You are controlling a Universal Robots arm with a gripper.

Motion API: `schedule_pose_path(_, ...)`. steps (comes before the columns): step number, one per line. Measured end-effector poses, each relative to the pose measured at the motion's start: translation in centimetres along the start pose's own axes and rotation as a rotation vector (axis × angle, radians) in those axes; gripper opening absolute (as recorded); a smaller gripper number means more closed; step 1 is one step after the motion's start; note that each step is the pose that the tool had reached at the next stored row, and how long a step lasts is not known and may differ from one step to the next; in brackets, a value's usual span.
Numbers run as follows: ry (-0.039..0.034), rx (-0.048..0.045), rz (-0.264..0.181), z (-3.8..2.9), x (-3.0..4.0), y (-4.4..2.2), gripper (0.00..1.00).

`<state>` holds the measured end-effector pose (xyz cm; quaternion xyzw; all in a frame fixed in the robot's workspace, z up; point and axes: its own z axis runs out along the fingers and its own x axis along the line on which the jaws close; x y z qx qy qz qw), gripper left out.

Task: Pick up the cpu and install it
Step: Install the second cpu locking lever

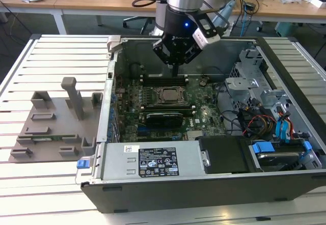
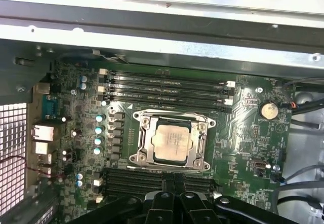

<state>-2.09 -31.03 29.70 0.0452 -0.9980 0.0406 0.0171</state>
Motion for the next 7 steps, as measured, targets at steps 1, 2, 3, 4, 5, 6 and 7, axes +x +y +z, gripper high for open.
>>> schedule_pose_path(1, 0.0000, 0.0005, 0.000, -0.22, 0.01, -0.02, 0.11)
schedule_pose_path(2, 0.0001, 0.0013, 0.000, -0.45, 0.02, -0.04, 0.11)
schedule_pose_path(3, 0.0000, 0.0012, 0.000, -0.45, 0.02, -0.04, 0.11)
schedule_pose_path(4, 0.0001, 0.0012, 0.000, -0.49, 0.02, -0.04, 0.11)
schedule_pose_path(5, 0.0001, 0.0013, 0.000, -0.53, 0.02, -0.04, 0.11)
schedule_pose_path(6, 0.0001, 0.0013, 0.000, -0.54, 0.02, -0.04, 0.11)
schedule_pose_path(7, 0.0001, 0.0013, 0.000, -0.55, 0.02, -0.04, 0.11)
